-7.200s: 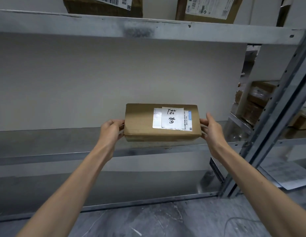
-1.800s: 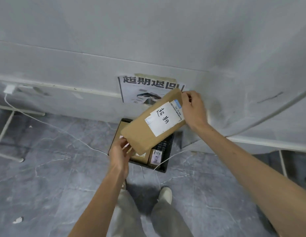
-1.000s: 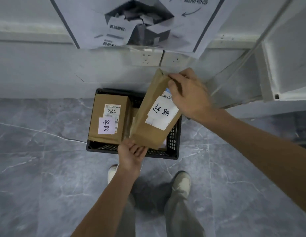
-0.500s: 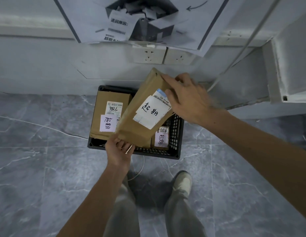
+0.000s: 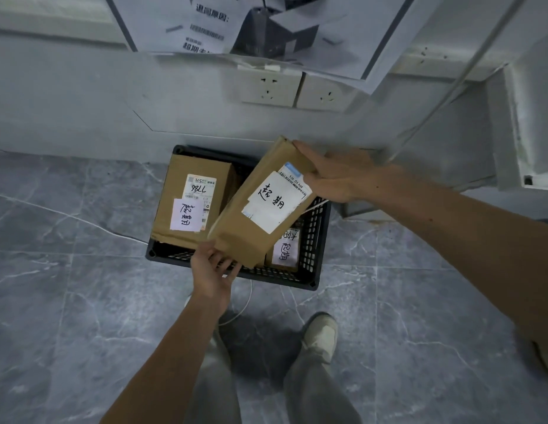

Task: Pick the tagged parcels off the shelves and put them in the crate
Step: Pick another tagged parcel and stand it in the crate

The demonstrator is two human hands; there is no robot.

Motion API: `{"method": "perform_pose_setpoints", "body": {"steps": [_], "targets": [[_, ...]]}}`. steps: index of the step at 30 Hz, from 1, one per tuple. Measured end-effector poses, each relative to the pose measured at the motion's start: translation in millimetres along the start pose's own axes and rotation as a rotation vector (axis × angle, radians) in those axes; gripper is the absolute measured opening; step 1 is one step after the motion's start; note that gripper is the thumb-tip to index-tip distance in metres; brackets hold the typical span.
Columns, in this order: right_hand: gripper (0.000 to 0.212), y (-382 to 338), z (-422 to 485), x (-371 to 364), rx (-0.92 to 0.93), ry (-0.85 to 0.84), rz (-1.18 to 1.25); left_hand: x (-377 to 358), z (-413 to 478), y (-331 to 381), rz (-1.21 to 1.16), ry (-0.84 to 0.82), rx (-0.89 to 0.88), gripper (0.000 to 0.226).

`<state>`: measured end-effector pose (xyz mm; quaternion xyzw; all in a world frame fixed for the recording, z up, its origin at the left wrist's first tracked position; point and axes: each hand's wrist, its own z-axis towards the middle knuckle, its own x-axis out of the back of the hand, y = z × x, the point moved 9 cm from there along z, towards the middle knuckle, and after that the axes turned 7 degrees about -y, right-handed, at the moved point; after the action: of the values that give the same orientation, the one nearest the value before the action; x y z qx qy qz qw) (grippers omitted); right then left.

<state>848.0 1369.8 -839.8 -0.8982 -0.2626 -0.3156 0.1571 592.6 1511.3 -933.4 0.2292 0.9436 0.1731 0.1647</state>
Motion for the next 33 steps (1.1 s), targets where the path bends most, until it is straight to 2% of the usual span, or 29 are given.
{"method": "perform_pose_setpoints", "body": {"steps": [4, 8, 11, 14, 19, 22, 27, 30, 33], "targets": [[0.068, 6, 18, -21, 0.011, 0.039, -0.051, 2, 24, -2, 0.049, 0.003, -0.076, 0.027], [0.073, 29, 22, -28, -0.036, 0.041, 0.068, -9, 44, -4, 0.105, -0.072, -0.127, 0.027], [0.074, 37, 23, -27, -0.037, 0.095, 0.031, -16, 60, -11, 0.146, -0.139, -0.136, 0.038], [0.070, 41, 32, -36, -0.046, 0.080, 0.018, -18, 75, -25, 0.251, -0.186, -0.095, 0.049], [0.074, 41, 48, -48, -0.074, 0.117, 0.034, -5, 103, -45, 0.417, -0.159, 0.047, 0.063], [0.067, 37, 61, -66, -0.089, 0.075, 0.035, -3, 111, -52, 0.502, -0.151, 0.109, 0.065], [0.066, 30, 83, -84, -0.092, 0.070, 0.199, 9, 112, -73, 0.616, -0.131, 0.185, 0.070], [0.066, 26, 95, -82, -0.082, 0.109, 0.370, 0, 103, -83, 0.666, -0.215, 0.218, 0.052], [0.065, 16, 109, -75, -0.042, 0.161, 0.513, -8, 95, -109, 0.587, -0.258, 0.316, 0.039]]}}
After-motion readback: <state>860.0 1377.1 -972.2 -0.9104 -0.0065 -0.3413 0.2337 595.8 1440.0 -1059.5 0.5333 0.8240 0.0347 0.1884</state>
